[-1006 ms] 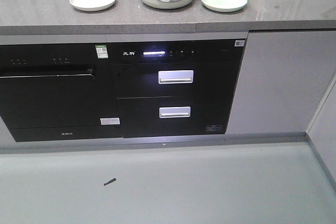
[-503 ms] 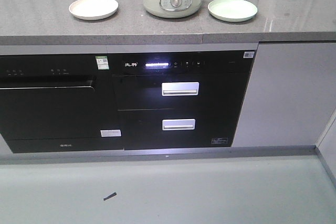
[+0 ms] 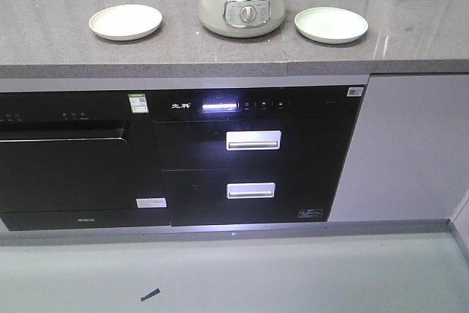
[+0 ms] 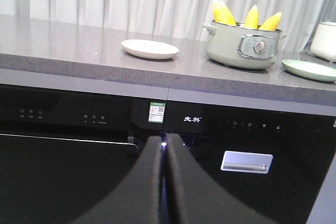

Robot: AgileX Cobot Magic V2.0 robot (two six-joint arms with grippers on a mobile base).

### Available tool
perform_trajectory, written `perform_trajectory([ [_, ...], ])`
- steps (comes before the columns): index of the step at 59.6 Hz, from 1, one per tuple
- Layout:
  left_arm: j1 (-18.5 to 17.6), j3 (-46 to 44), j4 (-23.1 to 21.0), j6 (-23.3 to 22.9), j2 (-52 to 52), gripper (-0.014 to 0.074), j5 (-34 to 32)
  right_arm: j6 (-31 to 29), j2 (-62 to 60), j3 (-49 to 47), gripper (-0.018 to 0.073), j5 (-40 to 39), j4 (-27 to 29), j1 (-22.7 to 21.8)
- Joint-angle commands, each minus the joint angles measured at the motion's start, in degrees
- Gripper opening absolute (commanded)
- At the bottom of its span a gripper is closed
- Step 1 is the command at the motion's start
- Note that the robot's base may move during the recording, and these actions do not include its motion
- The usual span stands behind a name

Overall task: Distribute corn equally
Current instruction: 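Drive the base toward the counter with the pot and plates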

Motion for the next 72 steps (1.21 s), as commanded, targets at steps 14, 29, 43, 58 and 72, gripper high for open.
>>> perform_trajectory([
  [14,-0.1,-1.3,-0.5,-0.5,-0.8,-0.0006,-4.7,-0.4,-0.4,1.0,-0.0002,-4.2,-0.6,-0.2],
  [29,-0.1,-1.3,-0.5,-0.5,-0.8,-0.0006,-4.7,-0.4,-0.4,1.0,-0.0002,-4.2,-0.6,-0.2],
  [43,-0.1,-1.3,-0.5,-0.5,-0.8,-0.0006,-4.7,-0.4,-0.4,1.0,-0.0002,-4.2,-0.6,-0.2],
  [58,-0.1,-1.3,-0.5,-0.5,-0.8,-0.0006,-4.7,-0.4,-0.4,1.0,-0.0002,-4.2,-0.6,-0.2],
  [72,-0.1,-1.3,-0.5,-0.5,-0.8,-0.0006,-4.7,-0.4,-0.4,1.0,-0.0002,-4.1,-0.6,-0.2],
])
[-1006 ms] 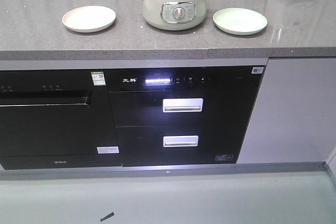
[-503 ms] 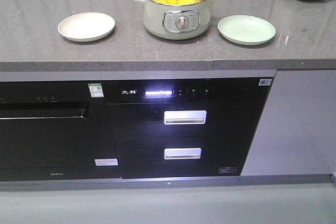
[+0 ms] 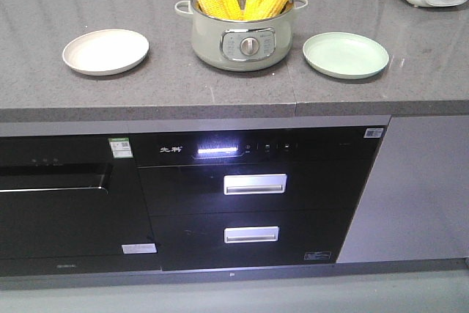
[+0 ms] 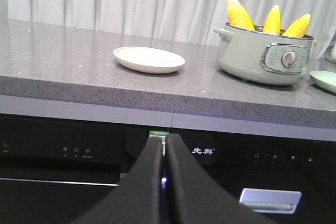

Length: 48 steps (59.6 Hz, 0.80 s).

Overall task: Distribute corn equally
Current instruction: 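Drive the base toward the counter with the pot and plates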

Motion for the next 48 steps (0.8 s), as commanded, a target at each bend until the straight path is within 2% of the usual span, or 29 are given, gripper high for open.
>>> perform_trajectory([
  [1,-0.1,-1.3,-0.5,-0.5,-0.8,-0.0006,-4.7,-0.4,-0.4,1.0,-0.0002,-4.1,-0.6,-0.2],
  [48,-0.1,-1.3,-0.5,-0.5,-0.8,-0.0006,-4.7,-0.4,-0.4,1.0,-0.0002,-4.1,-0.6,-0.2],
])
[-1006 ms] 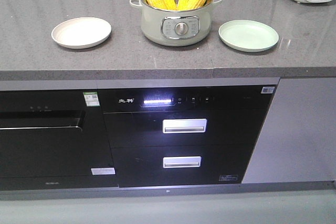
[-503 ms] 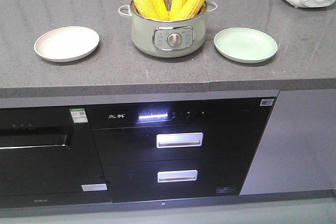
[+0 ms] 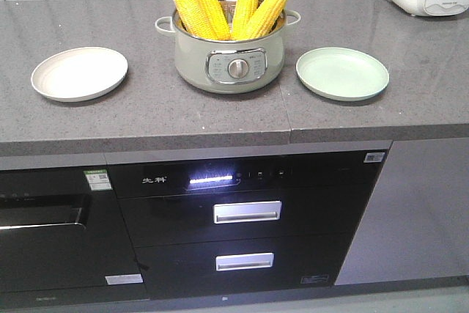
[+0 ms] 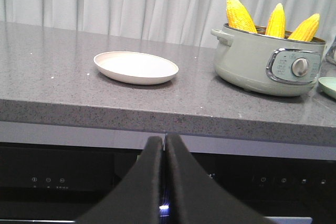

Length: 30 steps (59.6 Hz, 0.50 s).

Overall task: Distribute corn equally
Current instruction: 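Drive the base toward the counter with the pot and plates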

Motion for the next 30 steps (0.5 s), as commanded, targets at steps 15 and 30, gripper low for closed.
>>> perform_trajectory([
  [15,-0.1,-1.3,-0.5,-0.5,-0.8,-0.0006,-4.7,-0.4,-0.4,1.0,-0.0002,-4.2,-0.6,-0.2],
  [30,-0.1,-1.3,-0.5,-0.5,-0.8,-0.0006,-4.7,-0.4,-0.4,1.0,-0.0002,-4.2,-0.6,-0.2],
])
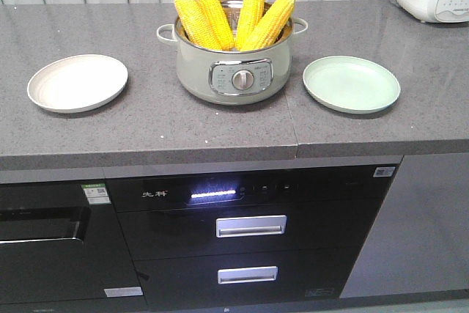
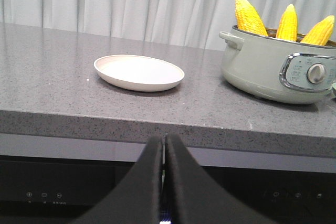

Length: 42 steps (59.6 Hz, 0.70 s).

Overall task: Distribute corn equally
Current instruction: 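Drive the base toward the counter with the pot and plates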

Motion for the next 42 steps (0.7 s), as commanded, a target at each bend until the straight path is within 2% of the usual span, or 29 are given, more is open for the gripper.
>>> perform_trajectory([
  [1,-0.1,-1.3,-0.5,-0.5,-0.8,-0.0006,-4.7,-0.4,-0.4,1.0,-0.0002,-4.2,-0.6,-0.2],
  [42,-0.1,-1.3,-0.5,-0.5,-0.8,-0.0006,-4.7,-0.4,-0.4,1.0,-0.0002,-4.2,-0.6,-0.2],
])
